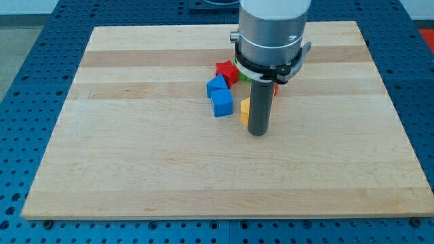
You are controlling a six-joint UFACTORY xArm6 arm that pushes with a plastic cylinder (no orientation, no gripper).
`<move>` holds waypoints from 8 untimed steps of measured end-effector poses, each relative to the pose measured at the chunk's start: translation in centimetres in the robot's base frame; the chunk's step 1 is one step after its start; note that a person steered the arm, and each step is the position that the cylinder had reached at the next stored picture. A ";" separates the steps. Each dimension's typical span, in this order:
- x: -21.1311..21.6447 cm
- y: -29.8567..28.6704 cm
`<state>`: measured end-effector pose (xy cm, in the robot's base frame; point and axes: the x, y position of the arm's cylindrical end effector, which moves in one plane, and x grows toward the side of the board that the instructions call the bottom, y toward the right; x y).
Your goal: Push the hexagon right to the cube
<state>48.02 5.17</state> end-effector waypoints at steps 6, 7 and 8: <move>-1.2 0.0; -1.3 -0.1; -1.3 -0.1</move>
